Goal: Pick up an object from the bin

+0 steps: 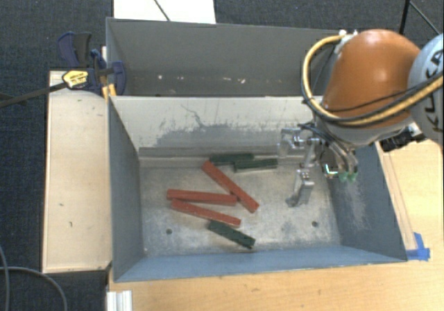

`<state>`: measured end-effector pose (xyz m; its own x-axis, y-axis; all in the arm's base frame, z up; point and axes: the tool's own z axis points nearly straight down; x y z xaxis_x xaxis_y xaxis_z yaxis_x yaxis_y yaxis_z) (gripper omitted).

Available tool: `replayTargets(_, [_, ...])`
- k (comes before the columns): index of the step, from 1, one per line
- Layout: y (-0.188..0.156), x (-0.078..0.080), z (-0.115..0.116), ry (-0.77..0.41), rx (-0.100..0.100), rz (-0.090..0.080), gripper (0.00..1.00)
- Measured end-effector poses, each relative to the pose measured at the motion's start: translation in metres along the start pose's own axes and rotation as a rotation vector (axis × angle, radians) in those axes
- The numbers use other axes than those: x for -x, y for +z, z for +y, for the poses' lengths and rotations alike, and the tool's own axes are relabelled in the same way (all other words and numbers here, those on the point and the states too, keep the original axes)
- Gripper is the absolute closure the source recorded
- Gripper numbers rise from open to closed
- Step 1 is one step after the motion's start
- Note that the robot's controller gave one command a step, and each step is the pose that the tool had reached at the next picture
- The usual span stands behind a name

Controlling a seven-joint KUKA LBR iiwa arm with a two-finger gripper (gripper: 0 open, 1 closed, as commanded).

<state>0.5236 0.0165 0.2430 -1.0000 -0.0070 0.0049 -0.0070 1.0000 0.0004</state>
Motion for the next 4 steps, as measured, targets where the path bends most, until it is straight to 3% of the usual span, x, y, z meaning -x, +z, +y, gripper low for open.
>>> replayTargets(1, [0.176, -0.029, 0.005, -0.062, 0.000, -0.002, 0.00])
replayTargets(2, [0.172, 0.005, 0.056, -0.032, 0.003, -0.011, 0.00])
replayTargets(3, [0.171, 0.005, 0.053, -0.027, 0.001, -0.013, 1.00])
replayTargets(4, [0.077, 0.005, 0.067, -0.095, 0.001, -0.015, 1.00])
